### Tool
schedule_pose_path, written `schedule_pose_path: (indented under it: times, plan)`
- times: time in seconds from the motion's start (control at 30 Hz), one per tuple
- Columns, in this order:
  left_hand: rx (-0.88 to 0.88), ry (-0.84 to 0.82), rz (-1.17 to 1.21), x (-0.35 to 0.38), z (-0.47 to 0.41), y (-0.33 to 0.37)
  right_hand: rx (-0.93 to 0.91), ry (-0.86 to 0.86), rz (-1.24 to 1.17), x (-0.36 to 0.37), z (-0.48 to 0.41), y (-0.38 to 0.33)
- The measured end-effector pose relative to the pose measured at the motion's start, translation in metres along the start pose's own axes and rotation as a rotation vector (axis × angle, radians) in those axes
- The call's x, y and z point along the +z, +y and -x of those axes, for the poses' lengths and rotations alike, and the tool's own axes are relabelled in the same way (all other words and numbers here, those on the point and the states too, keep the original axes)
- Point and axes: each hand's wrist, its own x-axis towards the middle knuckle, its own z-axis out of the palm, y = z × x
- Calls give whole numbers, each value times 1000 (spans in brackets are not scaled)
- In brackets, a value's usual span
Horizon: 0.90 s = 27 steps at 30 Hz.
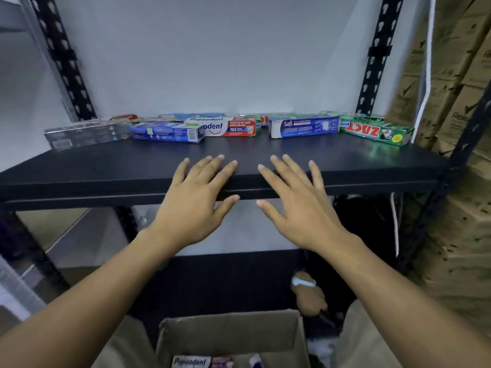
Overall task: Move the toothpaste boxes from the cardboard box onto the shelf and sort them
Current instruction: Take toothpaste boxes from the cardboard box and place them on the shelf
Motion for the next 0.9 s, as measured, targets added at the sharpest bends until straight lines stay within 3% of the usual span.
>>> schedule_pose_path:
  times: [0.1, 0.17, 0.33, 0.43, 0.57, 0.77, 0.9]
  plan:
    - [28, 50, -15, 12, 41, 4, -45, 91, -73, 23, 31, -14]
    - [28, 23, 30, 29, 70, 9, -62, 47, -132, 48, 57, -24]
    - [-44, -259, 176, 101, 141, 21, -27, -305, -264, 136, 124, -36]
    - [-114, -529, 242, 145, 187, 23, 29, -588, -286, 181, 160, -36]
    - [-141, -866, 263, 185, 237, 22, 103, -836, -295, 231, 202, -33]
    - [-221, -1061, 344, 244, 304, 21, 384, -1168, -433, 312, 274, -37]
    - [-306, -1140, 379, 264, 333, 22, 563, -1185, -531, 338, 302, -49]
